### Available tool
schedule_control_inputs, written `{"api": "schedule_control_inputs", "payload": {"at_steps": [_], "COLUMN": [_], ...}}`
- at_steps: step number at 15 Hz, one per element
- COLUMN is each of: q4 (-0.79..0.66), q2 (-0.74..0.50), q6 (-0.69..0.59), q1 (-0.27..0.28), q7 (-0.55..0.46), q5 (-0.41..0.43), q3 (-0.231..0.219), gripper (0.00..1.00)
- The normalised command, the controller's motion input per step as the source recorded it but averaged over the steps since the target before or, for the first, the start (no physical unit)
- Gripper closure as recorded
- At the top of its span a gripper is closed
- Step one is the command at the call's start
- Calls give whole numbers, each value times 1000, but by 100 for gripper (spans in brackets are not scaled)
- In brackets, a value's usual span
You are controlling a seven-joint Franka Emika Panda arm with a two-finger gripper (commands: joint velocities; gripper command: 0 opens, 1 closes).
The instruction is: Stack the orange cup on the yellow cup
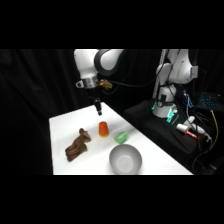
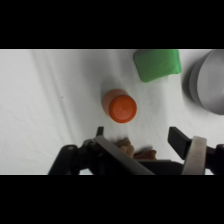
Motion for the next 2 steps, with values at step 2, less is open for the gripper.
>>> {"api": "schedule_control_inputs", "payload": {"at_steps": [2], "q4": [1], "q2": [-351], "q6": [-201], "q1": [34], "q7": [10], "q5": [-64], "q3": [-76], "gripper": [0]}}
